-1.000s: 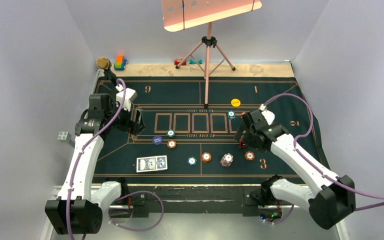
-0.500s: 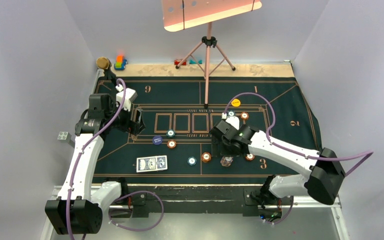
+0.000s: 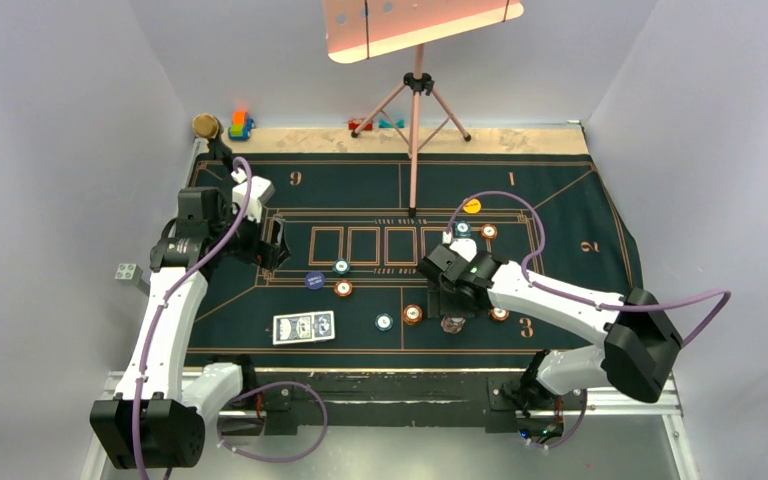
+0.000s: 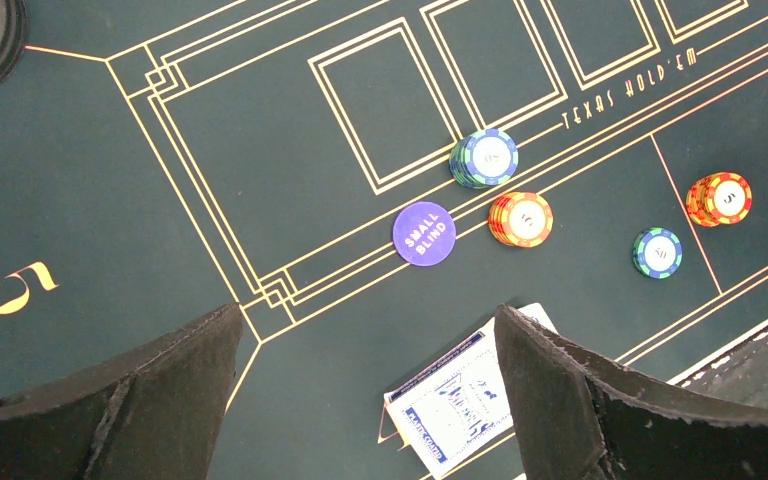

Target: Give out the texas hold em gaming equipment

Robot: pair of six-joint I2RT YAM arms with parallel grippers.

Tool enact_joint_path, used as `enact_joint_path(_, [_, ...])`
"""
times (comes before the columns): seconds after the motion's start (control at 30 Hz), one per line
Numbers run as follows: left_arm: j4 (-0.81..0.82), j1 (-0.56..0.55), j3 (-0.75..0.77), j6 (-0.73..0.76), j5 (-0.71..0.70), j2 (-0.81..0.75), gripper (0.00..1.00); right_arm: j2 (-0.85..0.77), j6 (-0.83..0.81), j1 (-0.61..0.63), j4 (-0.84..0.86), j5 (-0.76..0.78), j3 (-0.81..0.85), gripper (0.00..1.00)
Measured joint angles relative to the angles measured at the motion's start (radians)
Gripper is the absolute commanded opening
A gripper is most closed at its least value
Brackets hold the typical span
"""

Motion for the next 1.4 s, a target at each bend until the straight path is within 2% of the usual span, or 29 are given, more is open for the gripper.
enact_joint_path(0.43, [0.0,0.0,0.0,0.0,0.0,0.0,1.0,0.009,0.001,0.0,0.024,-0.029,-0.039,0.56])
enact_joint_path(0.67, [0.0,0.0,0.0,0.0,0.0,0.0,1.0,0.008,0.002,0.0,0.024,-0.031,-0.039,0.4])
enact_joint_path(1.0, [0.0,0.0,0.0,0.0,0.0,0.0,1.0,-0.01,0.002,0.0,-0.03,-0.023,-0.005,0.35])
enact_joint_path(1.23, [0.0,0.0,0.0,0.0,0.0,0.0,1.0,-0.011,-0.015,0.0,-0.075,-0.006,0.098,0.33])
enact_joint_path(1.4, [0.0,0.0,0.0,0.0,0.0,0.0,1.0,0.036,-0.066,0.0,-0.087,-0.005,0.233,0.31])
